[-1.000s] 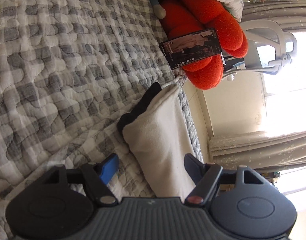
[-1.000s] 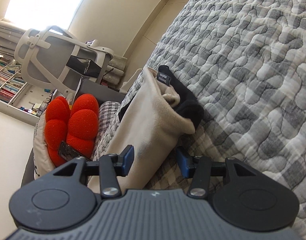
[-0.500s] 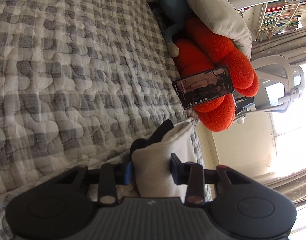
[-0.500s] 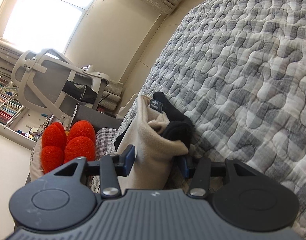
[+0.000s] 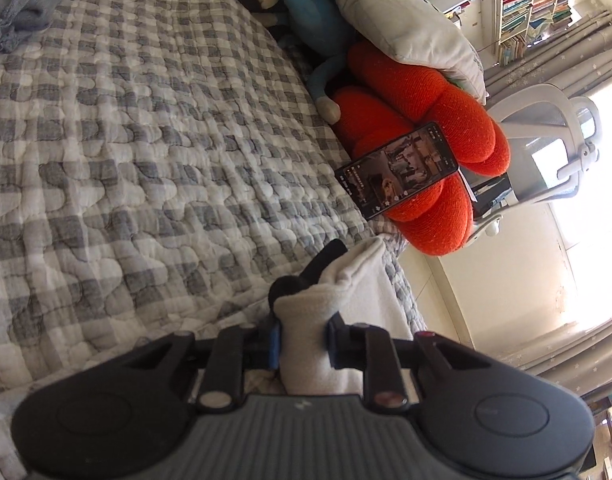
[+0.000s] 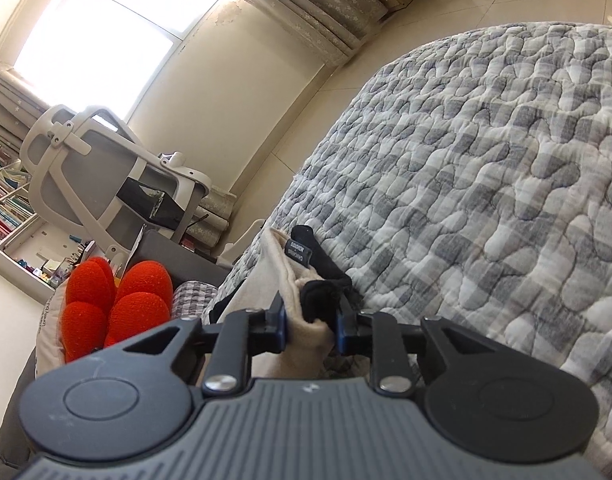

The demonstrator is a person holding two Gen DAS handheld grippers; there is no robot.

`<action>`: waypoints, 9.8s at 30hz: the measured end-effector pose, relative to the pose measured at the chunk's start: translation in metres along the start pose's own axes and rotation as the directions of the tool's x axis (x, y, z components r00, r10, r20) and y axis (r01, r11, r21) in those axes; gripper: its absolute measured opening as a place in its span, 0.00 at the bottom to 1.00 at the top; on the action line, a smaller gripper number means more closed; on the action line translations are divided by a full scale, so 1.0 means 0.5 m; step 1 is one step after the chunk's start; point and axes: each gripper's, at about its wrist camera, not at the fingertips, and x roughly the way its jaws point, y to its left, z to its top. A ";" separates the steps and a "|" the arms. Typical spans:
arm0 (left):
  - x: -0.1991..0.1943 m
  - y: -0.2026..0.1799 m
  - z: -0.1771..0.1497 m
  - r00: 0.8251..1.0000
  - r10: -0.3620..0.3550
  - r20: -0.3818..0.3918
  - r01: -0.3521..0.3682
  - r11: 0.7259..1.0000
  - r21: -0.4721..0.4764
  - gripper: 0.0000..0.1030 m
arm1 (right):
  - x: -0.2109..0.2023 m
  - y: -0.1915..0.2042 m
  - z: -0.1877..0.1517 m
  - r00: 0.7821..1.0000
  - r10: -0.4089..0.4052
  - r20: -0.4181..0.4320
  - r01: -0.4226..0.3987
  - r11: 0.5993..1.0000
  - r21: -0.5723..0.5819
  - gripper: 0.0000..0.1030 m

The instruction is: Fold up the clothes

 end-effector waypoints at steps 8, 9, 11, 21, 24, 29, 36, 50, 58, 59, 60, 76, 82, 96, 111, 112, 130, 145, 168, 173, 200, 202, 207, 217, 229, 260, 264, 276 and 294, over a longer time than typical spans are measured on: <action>-0.063 -0.006 -0.001 1.000 0.004 -0.030 -0.003 1.000 0.013 0.20 | -0.055 0.015 0.005 1.000 0.003 0.022 -0.003 1.000 -0.016 0.23; -0.072 -0.005 0.000 0.999 0.002 -0.036 -0.001 1.000 0.013 0.20 | -0.064 0.012 0.007 1.000 -0.003 0.017 0.003 1.000 -0.008 0.23; -0.084 -0.002 -0.001 0.999 0.009 -0.048 -0.008 1.000 0.023 0.20 | -0.074 0.003 0.009 1.000 -0.018 0.004 0.018 1.000 -0.004 0.23; -0.078 0.039 0.005 0.997 0.015 -0.075 -0.015 1.000 0.007 0.60 | -0.057 -0.013 0.012 0.993 -0.089 -0.078 0.083 0.994 -0.072 0.40; -0.087 0.040 0.017 0.999 -0.001 -0.043 0.002 1.000 0.030 0.80 | -0.081 0.016 0.006 0.992 -0.118 0.035 0.122 0.974 -0.191 0.58; -0.072 0.041 0.028 0.996 -0.022 -0.084 0.028 0.997 0.075 0.80 | -0.097 0.068 -0.027 0.991 -0.066 0.113 0.106 0.910 -0.400 0.61; -0.038 0.034 0.055 0.980 -0.091 -0.175 0.134 0.959 0.249 0.80 | -0.078 0.119 -0.099 0.998 0.058 0.040 -0.020 0.774 -0.633 0.85; -0.033 0.092 0.154 0.917 -0.211 -0.338 0.284 0.941 0.184 0.80 | -0.057 0.216 -0.233 0.936 0.207 -0.286 -0.351 0.466 -0.812 0.92; -0.054 0.107 0.160 0.901 -0.207 -0.382 0.277 0.951 0.139 0.80 | -0.043 0.293 -0.346 0.825 0.206 -0.526 -0.562 0.205 -0.802 0.78; -0.054 0.108 0.161 0.898 -0.209 -0.387 0.278 0.951 0.132 0.80 | -0.040 0.298 -0.358 0.814 0.197 -0.547 -0.578 0.180 -0.796 0.75; -0.053 0.110 0.161 0.895 -0.213 -0.391 0.281 0.952 0.123 0.80 | -0.036 0.303 -0.371 0.803 0.187 -0.566 -0.593 0.157 -0.790 0.73; -0.015 0.113 0.145 0.805 -0.323 -0.498 0.361 0.932 -0.020 0.88 | -0.004 0.320 -0.397 0.799 0.218 -0.560 -0.594 0.147 -0.791 0.21; 0.030 0.124 0.127 0.712 -0.467 -0.525 0.427 0.881 -0.205 0.91 | -0.019 0.316 -0.338 0.776 0.291 -0.559 -0.628 0.284 -0.724 0.21; 0.059 0.096 0.120 0.701 -0.535 -0.471 0.527 0.834 -0.164 0.89 | -0.013 0.307 -0.340 0.704 0.257 -0.662 -0.706 0.358 -0.611 0.42; -0.006 0.046 0.106 0.854 -0.391 -0.344 0.461 0.874 0.151 0.17 | 0.033 0.199 -0.204 0.939 0.143 -0.314 -0.339 0.550 -0.763 0.26; -0.014 0.040 0.103 0.856 -0.395 -0.334 0.466 0.869 0.167 0.17 | 0.038 0.198 -0.204 0.939 0.144 -0.312 -0.338 0.547 -0.766 0.23; -0.071 -0.094 0.072 0.818 -0.458 -0.347 0.554 0.791 0.260 0.15 | 0.109 0.171 -0.185 0.927 0.090 -0.365 -0.334 0.644 -0.689 0.16; -0.042 -0.258 -0.072 0.727 -0.425 -0.538 0.651 0.675 0.346 0.16 | 0.045 0.073 -0.013 0.879 0.296 -0.375 -0.394 0.892 -0.220 0.47; -0.004 -0.210 -0.115 0.619 -0.474 -0.626 0.736 0.628 0.254 0.51 | 0.039 0.002 0.042 0.826 0.420 -0.375 -0.422 0.903 0.081 0.69; -0.011 -0.183 -0.072 0.718 -0.464 -0.520 0.663 0.683 0.306 0.51 | 0.036 0.035 0.034 0.838 0.359 -0.410 -0.399 0.917 -0.013 0.70; -0.023 -0.217 -0.134 0.761 -0.422 -0.493 0.646 0.560 0.519 0.46 | -0.028 0.025 0.122 0.871 0.351 -0.345 -0.424 0.890 -0.167 0.18; -0.025 -0.227 -0.151 0.741 -0.424 -0.521 0.671 0.516 0.533 0.41 | -0.028 0.005 0.136 0.870 0.355 -0.343 -0.422 0.895 -0.143 0.18; -0.029 -0.244 -0.189 0.726 -0.387 -0.568 0.687 0.423 0.590 0.37 | -0.019 -0.041 0.157 0.875 0.341 -0.343 -0.396 0.912 -0.104 0.18; -0.032 -0.252 -0.224 0.769 -0.292 -0.568 0.637 0.287 0.715 0.36 | 0.015 -0.102 0.138 0.893 0.264 -0.364 -0.324 0.939 -0.115 0.19; -0.102 -0.217 -0.198 0.820 -0.170 -0.546 0.568 0.139 0.811 0.61 | -0.073 -0.029 0.152 0.951 0.191 -0.243 -0.274 0.884 -0.378 0.48; -0.071 -0.267 -0.265 0.917 -0.034 -0.398 0.397 0.205 0.895 0.34 | -0.110 0.047 -0.105 0.974 0.082 -0.210 -0.192 -0.181 -0.965 0.58; -0.076 -0.260 -0.268 0.919 -0.031 -0.393 0.393 0.163 0.905 0.30 | -0.086 0.041 -0.087 0.970 0.084 -0.229 -0.210 -0.187 -0.960 0.23; -0.098 -0.238 -0.257 0.892 -0.045 -0.449 0.451 0.045 0.891 0.34 | -0.104 0.020 -0.083 0.965 0.056 -0.258 -0.251 -0.108 -0.962 0.41; -0.047 -0.273 -0.154 0.700 -0.358 -0.618 0.709 0.243 0.662 0.26 | -0.076 0.084 0.035 0.928 0.225 -0.295 -0.368 0.458 -0.809 0.50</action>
